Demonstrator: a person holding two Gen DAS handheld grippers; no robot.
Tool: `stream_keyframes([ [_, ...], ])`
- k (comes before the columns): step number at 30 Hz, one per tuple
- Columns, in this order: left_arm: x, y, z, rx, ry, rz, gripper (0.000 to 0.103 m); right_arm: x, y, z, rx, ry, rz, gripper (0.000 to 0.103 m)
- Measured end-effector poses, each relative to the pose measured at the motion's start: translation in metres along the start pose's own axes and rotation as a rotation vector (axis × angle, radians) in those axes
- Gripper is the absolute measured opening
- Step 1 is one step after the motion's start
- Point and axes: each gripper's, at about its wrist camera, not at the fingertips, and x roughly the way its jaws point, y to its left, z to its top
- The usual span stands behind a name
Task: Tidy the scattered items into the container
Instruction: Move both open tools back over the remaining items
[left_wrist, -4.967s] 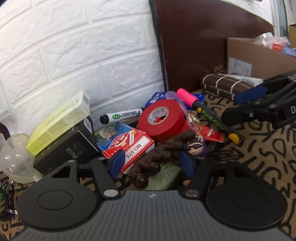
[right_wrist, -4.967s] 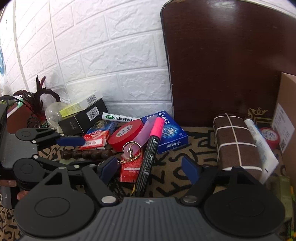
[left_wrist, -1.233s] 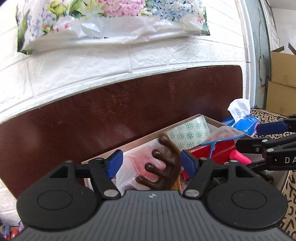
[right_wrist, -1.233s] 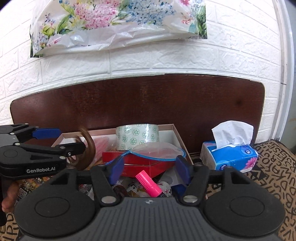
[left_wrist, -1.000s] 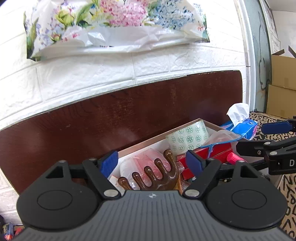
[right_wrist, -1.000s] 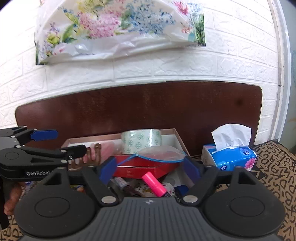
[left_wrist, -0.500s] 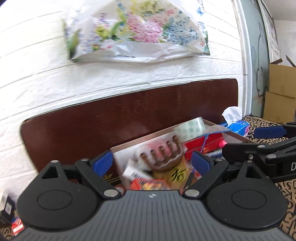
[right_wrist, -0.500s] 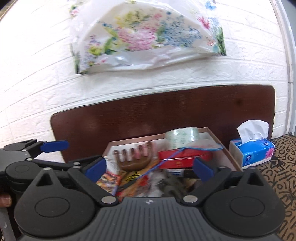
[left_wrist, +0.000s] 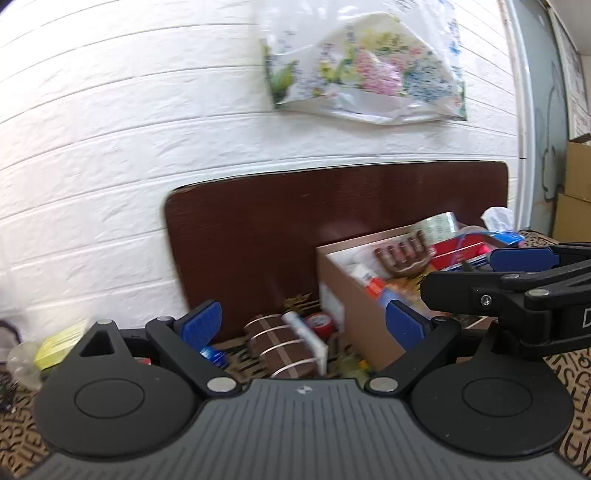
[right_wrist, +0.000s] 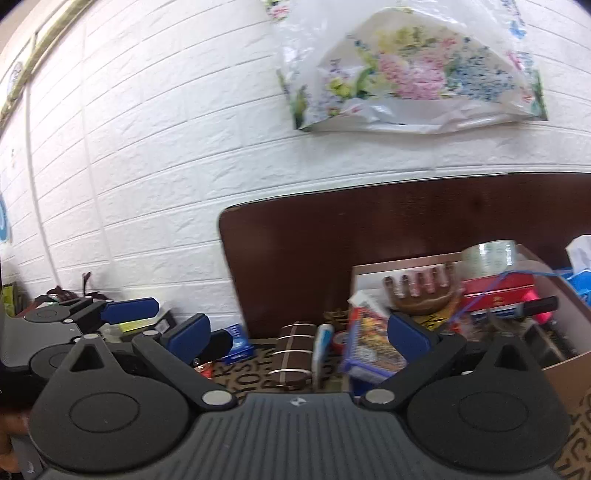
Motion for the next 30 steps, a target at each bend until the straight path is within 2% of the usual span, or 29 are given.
stream_keyframes([
  [9,-0.03,0.043,-0.031,-0.036,0.018,0.083,0.099,0.018,0.06,-0.016,-0.042,0.045,0.095,0.103],
  [15,-0.04,0.081,-0.071,-0.066,0.078,0.17,0.099,0.041,0.094,-0.036,-0.068,0.093,0.141,0.103],
  [22,-0.018,0.119,-0.104,-0.132,0.191,0.264,0.099,0.081,0.116,-0.059,-0.125,0.173,0.147,0.103],
  [25,-0.013,0.127,-0.11,-0.154,0.205,0.268,0.099,0.094,0.12,-0.065,-0.161,0.198,0.136,0.103],
  [30,0.002,0.129,-0.117,-0.139,0.219,0.264,0.097,0.102,0.111,-0.068,-0.143,0.206,0.128,0.103],
])
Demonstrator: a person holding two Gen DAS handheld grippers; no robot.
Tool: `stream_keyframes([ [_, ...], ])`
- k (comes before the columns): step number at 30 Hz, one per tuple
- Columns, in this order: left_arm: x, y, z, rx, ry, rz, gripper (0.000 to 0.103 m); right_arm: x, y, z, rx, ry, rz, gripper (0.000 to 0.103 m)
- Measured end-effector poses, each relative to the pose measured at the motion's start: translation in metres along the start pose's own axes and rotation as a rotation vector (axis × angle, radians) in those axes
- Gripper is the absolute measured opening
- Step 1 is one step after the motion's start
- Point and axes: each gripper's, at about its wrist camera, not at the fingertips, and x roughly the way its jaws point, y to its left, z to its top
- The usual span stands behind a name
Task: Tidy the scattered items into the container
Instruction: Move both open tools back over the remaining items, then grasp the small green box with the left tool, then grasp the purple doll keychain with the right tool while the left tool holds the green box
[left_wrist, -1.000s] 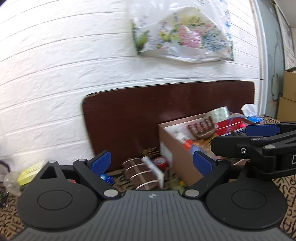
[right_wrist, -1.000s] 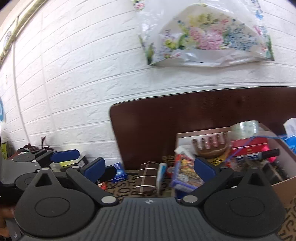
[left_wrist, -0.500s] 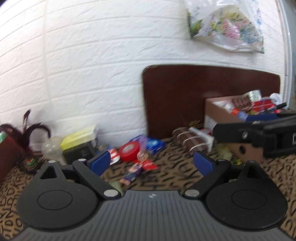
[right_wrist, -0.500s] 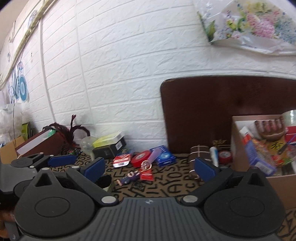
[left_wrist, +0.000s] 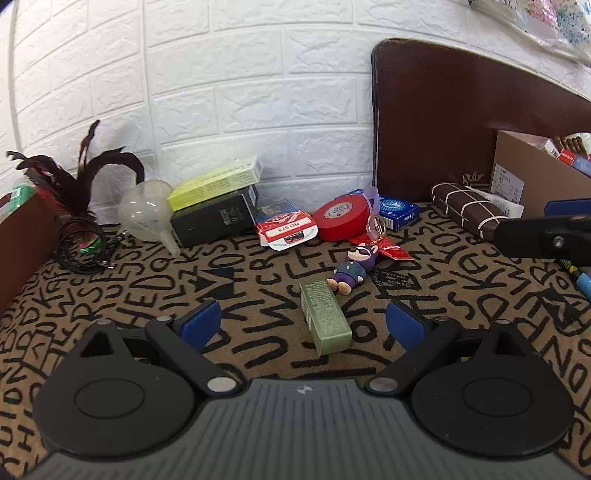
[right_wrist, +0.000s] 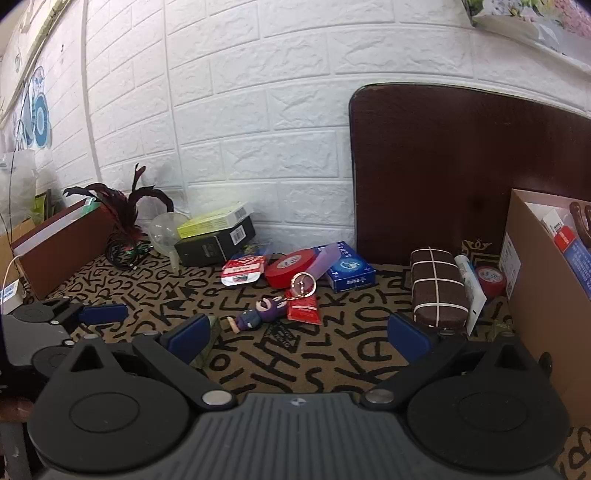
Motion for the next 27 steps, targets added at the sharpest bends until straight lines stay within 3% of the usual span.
stream_keyframes([
  [5,0.021,-0.004,0.001,-0.021,0.027,0.011,0.097,0.005,-0.01,0.0,0.018,0.005,-0.007,0.103],
  [8,0.029,-0.009,-0.001,-0.001,0.051,0.005,0.084,0.011,-0.013,0.001,0.021,0.006,-0.009,0.103],
  [10,0.034,-0.012,-0.003,0.009,0.07,0.009,0.061,0.018,-0.013,0.002,0.017,0.01,-0.009,0.103],
  [15,0.041,-0.009,-0.004,0.013,0.088,0.017,0.025,0.038,-0.01,0.004,0.006,0.028,0.002,0.103],
  [20,0.038,-0.004,-0.004,0.035,0.073,0.023,0.024,0.061,-0.003,0.008,-0.01,0.044,0.019,0.103],
  [24,0.031,0.01,-0.005,0.003,0.077,0.022,0.024,0.084,0.0,0.006,0.052,0.061,0.055,0.101],
  [27,0.028,0.02,-0.006,0.002,0.076,0.04,0.024,0.097,0.008,0.001,0.112,0.066,0.124,0.082],
])
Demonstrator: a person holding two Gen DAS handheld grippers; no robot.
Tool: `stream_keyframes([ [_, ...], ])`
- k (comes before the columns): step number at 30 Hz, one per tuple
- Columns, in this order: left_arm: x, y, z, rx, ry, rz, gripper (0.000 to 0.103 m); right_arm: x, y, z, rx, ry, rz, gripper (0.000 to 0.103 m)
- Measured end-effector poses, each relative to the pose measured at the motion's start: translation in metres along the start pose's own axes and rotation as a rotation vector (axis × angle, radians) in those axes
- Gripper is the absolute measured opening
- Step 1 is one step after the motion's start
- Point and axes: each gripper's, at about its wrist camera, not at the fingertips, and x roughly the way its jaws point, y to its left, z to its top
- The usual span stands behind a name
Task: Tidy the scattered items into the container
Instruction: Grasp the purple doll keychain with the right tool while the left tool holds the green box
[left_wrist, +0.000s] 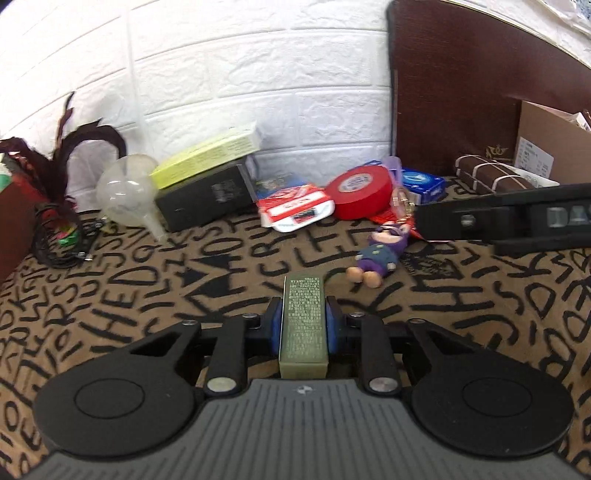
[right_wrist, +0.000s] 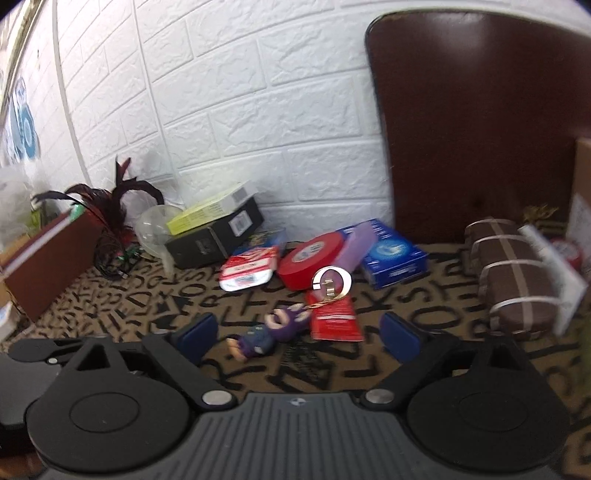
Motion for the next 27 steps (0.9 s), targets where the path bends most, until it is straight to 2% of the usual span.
stream_keyframes([
  [1,-0.001,0.004,0.0,-0.003,0.002,0.005,0.024,0.004,0.003,-0.002,0.021,0.009,0.026,0.074],
  [2,-0.002,0.008,-0.001,-0.005,0.001,0.011,0.024,0.009,0.005,-0.004,0.037,0.021,0.04,0.072],
  [7,-0.005,0.021,-0.001,-0.003,-0.007,0.018,0.024,0.027,0.012,-0.013,0.114,0.051,0.025,0.073],
  [12,-0.001,0.031,0.0,-0.007,-0.004,0.008,0.024,0.042,0.007,-0.008,0.188,0.021,-0.017,0.073],
  [15,0.0,0.034,0.0,-0.012,-0.005,-0.001,0.024,0.056,0.015,-0.003,0.12,0.036,-0.063,0.074],
  [16,-0.001,0.034,0.0,-0.013,-0.003,0.002,0.024,0.059,0.021,-0.002,0.067,0.048,-0.085,0.067],
  [17,0.0,0.034,0.0,-0.015,-0.002,0.0,0.024,0.061,0.027,-0.003,0.008,0.055,-0.105,0.04],
  [18,0.0,0.035,0.0,-0.018,-0.001,-0.005,0.024,0.061,0.031,-0.004,-0.039,0.061,-0.109,0.033],
  [22,0.001,0.035,-0.001,-0.017,-0.005,-0.01,0.024,0.055,0.038,-0.008,-0.154,0.045,-0.119,0.031],
  [27,-0.001,0.034,0.001,-0.019,-0.017,-0.031,0.024,0.04,0.043,-0.009,-0.196,0.02,-0.115,0.029],
])
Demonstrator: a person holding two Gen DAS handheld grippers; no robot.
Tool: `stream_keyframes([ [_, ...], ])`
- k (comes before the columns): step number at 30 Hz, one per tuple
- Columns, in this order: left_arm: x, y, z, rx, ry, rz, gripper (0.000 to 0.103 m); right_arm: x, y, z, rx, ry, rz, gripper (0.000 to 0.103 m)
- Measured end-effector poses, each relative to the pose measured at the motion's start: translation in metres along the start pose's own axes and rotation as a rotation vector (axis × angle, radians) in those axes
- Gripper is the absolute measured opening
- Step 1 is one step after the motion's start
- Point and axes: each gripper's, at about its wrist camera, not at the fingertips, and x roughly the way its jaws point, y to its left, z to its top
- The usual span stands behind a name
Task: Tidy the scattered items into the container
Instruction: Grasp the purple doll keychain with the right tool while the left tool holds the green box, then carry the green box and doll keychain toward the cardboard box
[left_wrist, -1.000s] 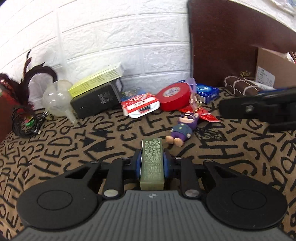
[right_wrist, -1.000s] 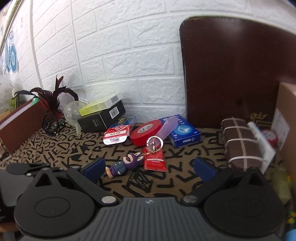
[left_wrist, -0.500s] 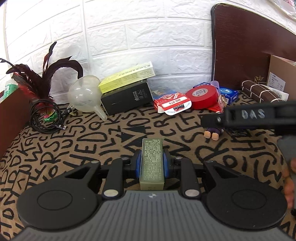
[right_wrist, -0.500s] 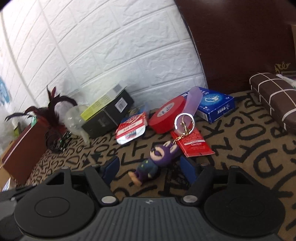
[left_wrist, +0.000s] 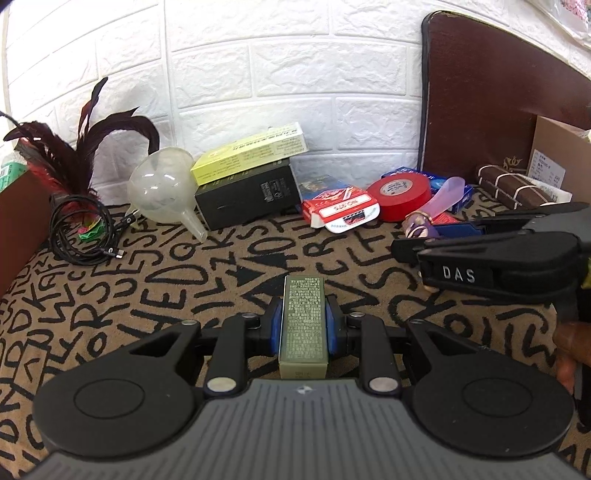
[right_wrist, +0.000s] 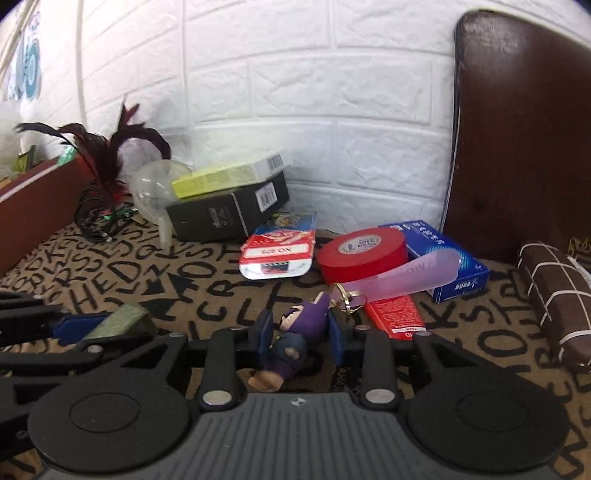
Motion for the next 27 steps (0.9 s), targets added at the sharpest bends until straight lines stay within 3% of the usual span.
stream_keyframes([
  [8,-0.008,-0.007,0.005,-0.001,-0.023,-0.018,0.024,-0.024,0.006,0.004,-0.086,-0.018,-0.025,0.025],
  [15,-0.027,-0.02,0.016,0.016,-0.06,-0.05,0.024,-0.07,0.0,0.012,-0.1,-0.083,-0.037,0.025],
  [27,-0.058,-0.078,0.044,0.088,-0.144,-0.134,0.024,-0.16,-0.034,0.026,-0.107,-0.196,-0.115,0.025],
])
